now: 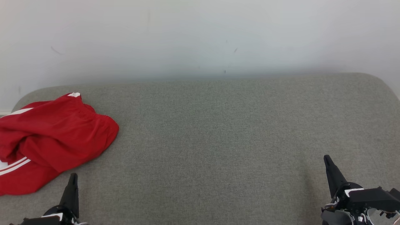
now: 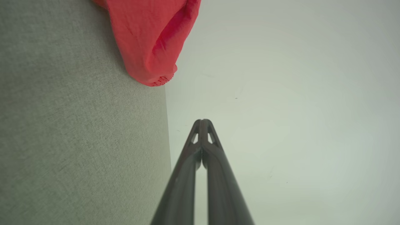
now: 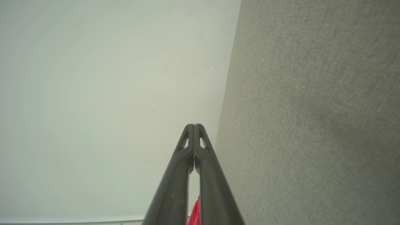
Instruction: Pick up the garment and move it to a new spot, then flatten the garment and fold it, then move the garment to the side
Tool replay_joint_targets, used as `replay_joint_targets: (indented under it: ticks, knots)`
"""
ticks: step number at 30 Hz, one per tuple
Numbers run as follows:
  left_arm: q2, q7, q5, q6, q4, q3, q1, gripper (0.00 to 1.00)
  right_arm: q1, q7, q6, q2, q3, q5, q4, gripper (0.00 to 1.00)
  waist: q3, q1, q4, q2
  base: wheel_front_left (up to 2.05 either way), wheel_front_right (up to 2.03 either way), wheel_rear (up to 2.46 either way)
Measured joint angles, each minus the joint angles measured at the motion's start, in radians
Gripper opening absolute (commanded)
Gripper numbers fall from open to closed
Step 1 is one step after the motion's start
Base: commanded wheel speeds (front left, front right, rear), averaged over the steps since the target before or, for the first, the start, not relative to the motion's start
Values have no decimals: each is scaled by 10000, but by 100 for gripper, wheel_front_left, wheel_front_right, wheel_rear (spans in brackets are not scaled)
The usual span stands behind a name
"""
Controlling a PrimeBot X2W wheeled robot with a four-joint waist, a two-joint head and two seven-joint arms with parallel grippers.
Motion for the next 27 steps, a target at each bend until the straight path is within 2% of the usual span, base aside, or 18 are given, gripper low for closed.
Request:
replay_joint_targets:
  ticks: [27]
  knots:
    - [0, 0, 0, 0, -2, 0, 0, 0, 0, 0, 0, 0, 0, 0, 0, 0, 0, 0, 0, 0, 0, 0, 0]
